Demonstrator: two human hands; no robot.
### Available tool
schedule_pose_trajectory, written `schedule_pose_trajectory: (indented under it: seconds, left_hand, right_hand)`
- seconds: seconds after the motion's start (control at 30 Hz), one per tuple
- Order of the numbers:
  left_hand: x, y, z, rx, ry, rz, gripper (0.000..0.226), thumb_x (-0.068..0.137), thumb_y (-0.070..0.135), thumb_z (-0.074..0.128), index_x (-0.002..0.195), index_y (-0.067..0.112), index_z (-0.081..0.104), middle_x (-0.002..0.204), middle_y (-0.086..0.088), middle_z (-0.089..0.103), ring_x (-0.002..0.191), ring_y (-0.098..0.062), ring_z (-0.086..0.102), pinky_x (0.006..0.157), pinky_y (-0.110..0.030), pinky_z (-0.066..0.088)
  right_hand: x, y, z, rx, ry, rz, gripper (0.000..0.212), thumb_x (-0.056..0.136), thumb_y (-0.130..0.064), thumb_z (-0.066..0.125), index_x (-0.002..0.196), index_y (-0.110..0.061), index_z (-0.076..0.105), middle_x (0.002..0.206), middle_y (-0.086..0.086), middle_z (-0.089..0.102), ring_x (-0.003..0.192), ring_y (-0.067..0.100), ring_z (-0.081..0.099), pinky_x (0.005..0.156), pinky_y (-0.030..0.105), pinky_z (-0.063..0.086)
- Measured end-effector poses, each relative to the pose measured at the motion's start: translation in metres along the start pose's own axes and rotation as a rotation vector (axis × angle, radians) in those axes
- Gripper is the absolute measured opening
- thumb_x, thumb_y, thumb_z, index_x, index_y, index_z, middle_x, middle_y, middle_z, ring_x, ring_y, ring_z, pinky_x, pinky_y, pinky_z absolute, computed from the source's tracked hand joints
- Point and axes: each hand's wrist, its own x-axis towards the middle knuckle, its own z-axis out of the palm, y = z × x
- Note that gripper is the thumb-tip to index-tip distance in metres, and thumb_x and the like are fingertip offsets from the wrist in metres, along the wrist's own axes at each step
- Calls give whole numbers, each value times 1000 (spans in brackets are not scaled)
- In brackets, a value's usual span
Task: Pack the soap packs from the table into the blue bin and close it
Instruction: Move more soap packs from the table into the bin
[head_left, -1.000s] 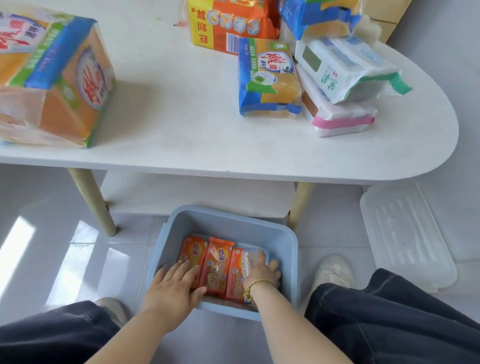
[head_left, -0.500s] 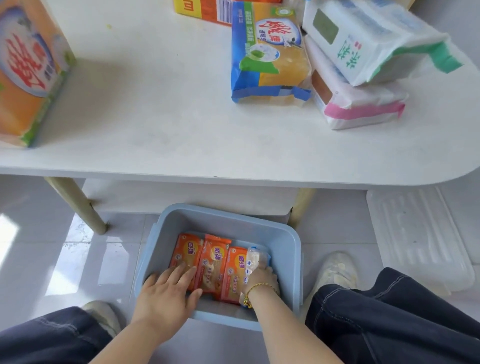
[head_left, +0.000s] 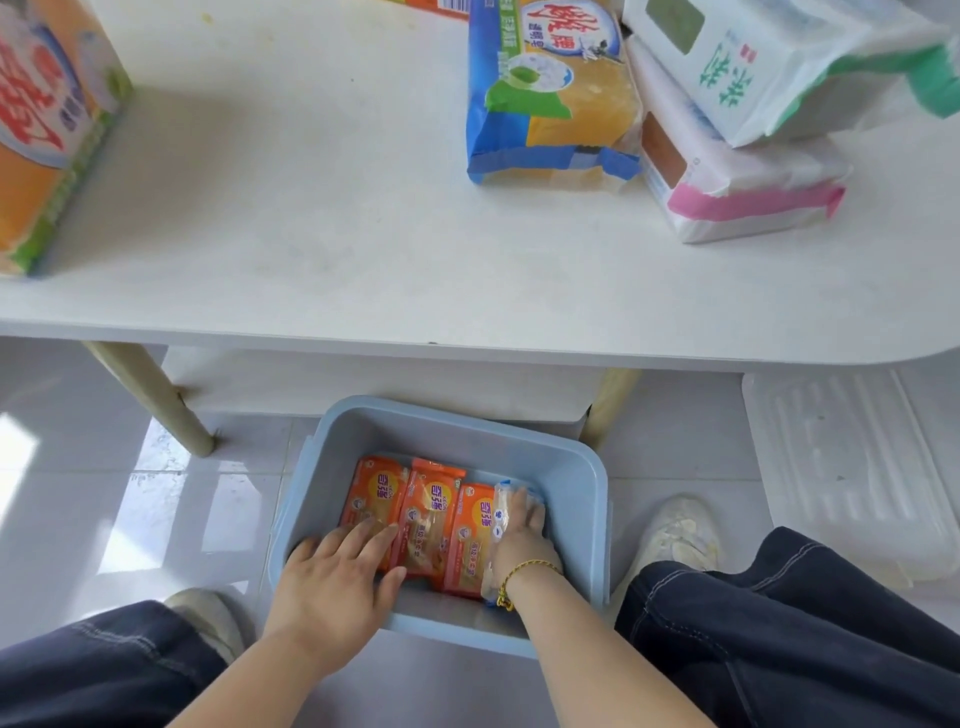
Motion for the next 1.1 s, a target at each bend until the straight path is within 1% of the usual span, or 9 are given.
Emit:
schedule_pose_trajectory:
  seconds: [0.07, 0.13, 0.27, 0.4, 0.47, 0.57, 0.77, 0.97, 1.1]
  left_hand:
    - [-2, 3, -7, -2, 19, -11, 83, 70, 55, -9, 138, 33, 33, 145, 11, 39, 132, -10, 37, 106, -32, 32]
    - [-4, 5, -13, -40, 76, 26, 72, 78, 52, 7, 109, 25, 67, 109, 5, 71, 97, -14, 68, 78, -34, 54]
    - [-8, 9, -16, 33, 85, 35, 47, 70, 40, 34, 75, 21, 77, 71, 5, 75, 61, -14, 71, 48, -29, 55]
    - [-5, 5, -14, -55, 44, 14, 54, 73, 44, 30, 95, 21, 74, 92, 2, 76, 82, -18, 72, 66, -34, 57]
    - [-1, 3, -7, -89, 29, -29, 65, 78, 50, 16, 129, 29, 50, 132, 8, 56, 121, -14, 52, 97, -34, 43]
    - [2, -1, 2, -67, 5, -26, 62, 84, 52, 7, 142, 35, 22, 149, 16, 31, 137, -9, 27, 109, -28, 24]
    - [1, -1, 4, -70, 29, -27, 51, 93, 50, 22, 142, 35, 20, 149, 16, 30, 137, -9, 27, 109, -28, 24]
    - [2, -2, 6, -77, 16, -23, 52, 93, 50, 20, 142, 35, 18, 149, 16, 30, 137, -9, 26, 109, -29, 24]
    - [2, -2, 6, -69, 14, -35, 54, 91, 52, 14, 142, 35, 21, 148, 15, 31, 136, -9, 28, 108, -29, 26]
  right_hand:
    - [1, 0, -2, -33, -37, -15, 105, 83, -6, 58, 139, -22, -29, 153, 10, -26, 131, 31, 39, 105, 40, 36]
    - [2, 1, -2, -51, -37, -45, 104, 84, -7, 57, 139, -21, -30, 152, 11, -26, 124, 30, 47, 102, 38, 40]
    - [0, 1, 2, -16, 67, -98, 88, 90, -26, 51, 143, -19, -19, 156, 9, -12, 112, 27, 58, 91, 33, 47]
    - [-2, 0, 0, 75, 176, -22, 74, 89, -19, 51, 144, -21, 1, 147, 10, 28, 111, 27, 58, 87, 34, 49]
    - [-3, 1, -5, 158, 131, 7, 74, 87, -14, 51, 143, -20, 3, 133, 11, 45, 113, 30, 56, 91, 37, 47]
    - [-3, 4, -18, 249, 22, 29, 78, 87, -4, 46, 145, -19, -6, 127, 13, 51, 114, 28, 54, 91, 33, 45]
    - [-3, 4, -22, 326, 36, 19, 67, 92, 0, 39, 145, -15, 2, 138, 16, 41, 124, 30, 44, 99, 34, 39]
    - [-12, 3, -7, -27, 286, -161, 79, 89, 6, 38, 145, -20, -12, 156, 12, -11, 144, 29, 2, 116, 34, 16]
    - [-10, 6, -12, -211, 257, -189, 81, 86, -1, 50, 146, -11, -3, 155, 16, 1, 143, 30, 7, 116, 35, 14]
